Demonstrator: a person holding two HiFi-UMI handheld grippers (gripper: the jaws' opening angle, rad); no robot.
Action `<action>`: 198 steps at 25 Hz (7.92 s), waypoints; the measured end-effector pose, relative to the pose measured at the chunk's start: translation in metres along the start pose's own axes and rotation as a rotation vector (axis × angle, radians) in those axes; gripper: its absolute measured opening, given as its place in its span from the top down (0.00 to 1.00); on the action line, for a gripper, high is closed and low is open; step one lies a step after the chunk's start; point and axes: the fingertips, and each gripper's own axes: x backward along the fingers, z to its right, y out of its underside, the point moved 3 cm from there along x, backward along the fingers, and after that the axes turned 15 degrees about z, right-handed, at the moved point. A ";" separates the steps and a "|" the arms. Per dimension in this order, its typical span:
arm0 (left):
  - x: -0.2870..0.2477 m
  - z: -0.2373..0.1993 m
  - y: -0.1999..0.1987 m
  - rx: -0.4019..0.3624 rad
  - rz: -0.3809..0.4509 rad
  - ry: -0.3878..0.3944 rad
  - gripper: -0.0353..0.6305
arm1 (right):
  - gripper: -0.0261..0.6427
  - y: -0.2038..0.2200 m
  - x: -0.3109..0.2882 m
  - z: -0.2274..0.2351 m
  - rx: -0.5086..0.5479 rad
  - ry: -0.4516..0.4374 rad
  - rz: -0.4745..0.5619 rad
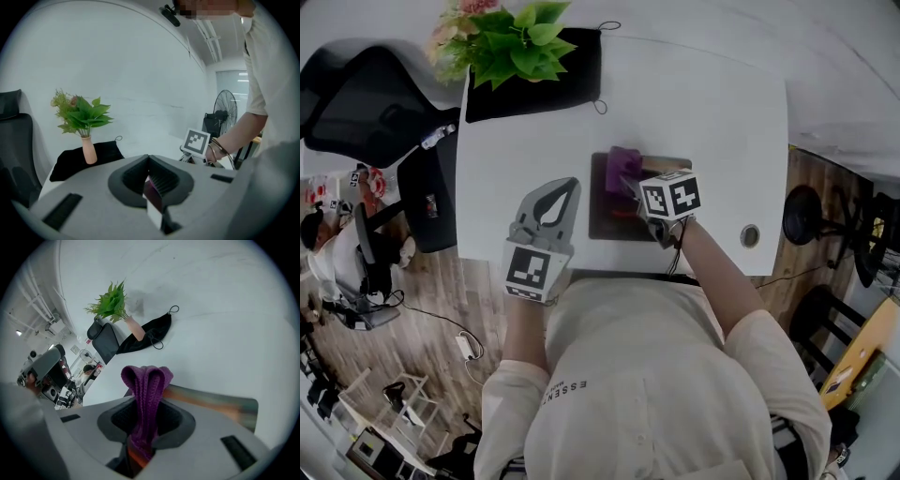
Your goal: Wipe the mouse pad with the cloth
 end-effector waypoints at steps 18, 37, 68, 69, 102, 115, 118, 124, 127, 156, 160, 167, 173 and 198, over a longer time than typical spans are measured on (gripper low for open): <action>-0.047 0.035 -0.009 -0.006 0.029 0.123 0.94 | 0.81 0.009 0.066 0.070 -0.034 0.171 0.025; -0.071 0.044 -0.016 -0.012 0.039 0.162 0.94 | 0.81 0.014 0.127 0.122 0.007 0.379 0.003; 0.041 -0.039 0.019 0.042 -0.024 0.019 0.94 | 0.81 0.036 -0.003 -0.072 0.020 0.013 -0.062; 0.042 -0.041 0.020 0.045 -0.024 0.014 0.94 | 0.81 0.037 -0.005 -0.071 0.017 0.019 -0.065; -0.014 0.043 0.009 0.021 -0.027 0.058 0.94 | 0.81 0.054 0.078 0.023 -0.022 0.088 -0.037; -0.040 0.101 0.008 0.015 -0.017 0.050 0.94 | 0.80 0.061 0.128 0.076 -0.021 0.122 -0.016; -0.042 0.112 0.008 0.010 -0.014 0.056 0.94 | 0.80 0.064 0.139 0.088 -0.031 0.144 -0.008; -0.042 0.120 0.005 -0.008 -0.003 0.075 0.94 | 0.80 0.067 0.153 0.102 -0.045 0.202 -0.006; -0.040 0.117 0.001 -0.015 0.005 0.088 0.94 | 0.80 0.067 0.159 0.105 -0.043 0.243 -0.007; 0.094 -0.004 0.017 0.035 0.004 0.045 0.94 | 0.81 0.079 0.030 -0.104 0.045 0.041 -0.065; 0.094 -0.012 0.015 0.039 0.018 0.039 0.94 | 0.81 0.079 0.021 -0.103 0.059 0.060 -0.077; 0.089 -0.007 0.011 0.041 0.032 0.049 0.94 | 0.80 0.082 0.024 -0.095 0.084 0.089 -0.093; 0.076 -0.003 0.013 0.037 0.022 0.064 0.94 | 0.80 0.083 0.029 -0.083 0.064 0.093 -0.093; 0.008 0.072 0.015 0.031 -0.003 0.117 0.94 | 0.80 0.093 0.111 0.010 0.018 0.138 -0.076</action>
